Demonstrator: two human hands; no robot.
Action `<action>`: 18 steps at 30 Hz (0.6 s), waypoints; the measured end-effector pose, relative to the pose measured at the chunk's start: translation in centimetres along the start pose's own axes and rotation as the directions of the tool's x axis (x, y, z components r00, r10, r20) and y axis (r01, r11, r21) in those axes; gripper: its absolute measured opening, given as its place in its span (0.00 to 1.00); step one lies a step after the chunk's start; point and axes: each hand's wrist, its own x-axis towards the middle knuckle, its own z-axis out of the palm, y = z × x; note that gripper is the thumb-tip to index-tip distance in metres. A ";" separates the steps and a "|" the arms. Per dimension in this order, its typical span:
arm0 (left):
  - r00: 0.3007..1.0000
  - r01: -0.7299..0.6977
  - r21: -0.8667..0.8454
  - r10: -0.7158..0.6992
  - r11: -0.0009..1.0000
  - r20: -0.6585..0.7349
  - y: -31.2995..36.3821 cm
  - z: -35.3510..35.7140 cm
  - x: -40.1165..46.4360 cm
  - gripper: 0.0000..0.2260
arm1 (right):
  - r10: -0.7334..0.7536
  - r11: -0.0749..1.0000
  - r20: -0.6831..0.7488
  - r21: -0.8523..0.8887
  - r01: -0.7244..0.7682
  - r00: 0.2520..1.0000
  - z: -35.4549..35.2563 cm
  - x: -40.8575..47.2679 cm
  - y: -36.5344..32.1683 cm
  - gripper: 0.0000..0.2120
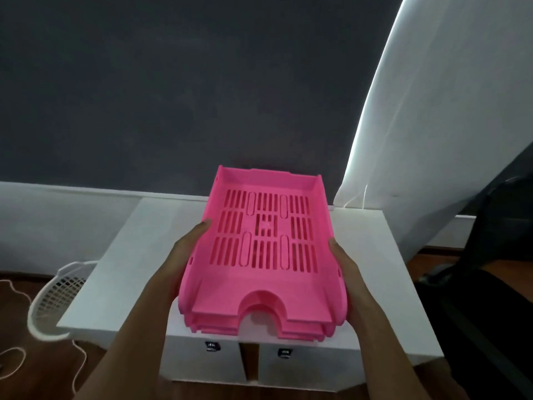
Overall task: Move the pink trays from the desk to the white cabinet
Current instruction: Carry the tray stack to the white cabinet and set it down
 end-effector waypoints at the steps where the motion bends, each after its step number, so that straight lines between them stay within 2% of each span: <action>1: 1.000 0.009 0.031 -0.010 0.999 0.025 0.2 -0.4 0.9 0.26 | 0.004 1.000 -0.032 -0.017 -0.005 0.999 0.3 0.4 0.1 0.23; 4: 0.998 0.029 0.040 -0.032 0.999 0.053 0.4 -1.3 2.9 0.25 | 0.004 0.998 -0.094 -0.057 -0.009 0.996 1.1 1.5 -0.4 0.26; 9: 0.999 0.021 0.050 -0.023 0.999 0.047 0.4 -1.9 4.4 0.27 | -0.025 0.983 -0.143 -0.182 -0.002 0.989 1.4 2.6 -0.7 0.24; 12: 0.997 -0.068 0.139 0.070 0.988 -0.011 1.6 -1.4 4.8 0.24 | -0.168 0.941 -0.148 -0.320 0.113 0.975 1.3 2.8 -1.4 0.19; 14: 0.988 -0.147 0.158 0.152 0.976 -0.023 2.5 -0.5 4.6 0.21 | -0.224 0.931 -0.119 -0.321 0.176 0.967 1.9 2.9 -2.2 0.13; 18: 0.969 -0.234 0.181 0.243 0.955 -0.032 3.8 1.5 3.7 0.12 | -0.272 0.919 -0.107 -0.322 0.226 0.956 2.4 2.7 -3.2 0.13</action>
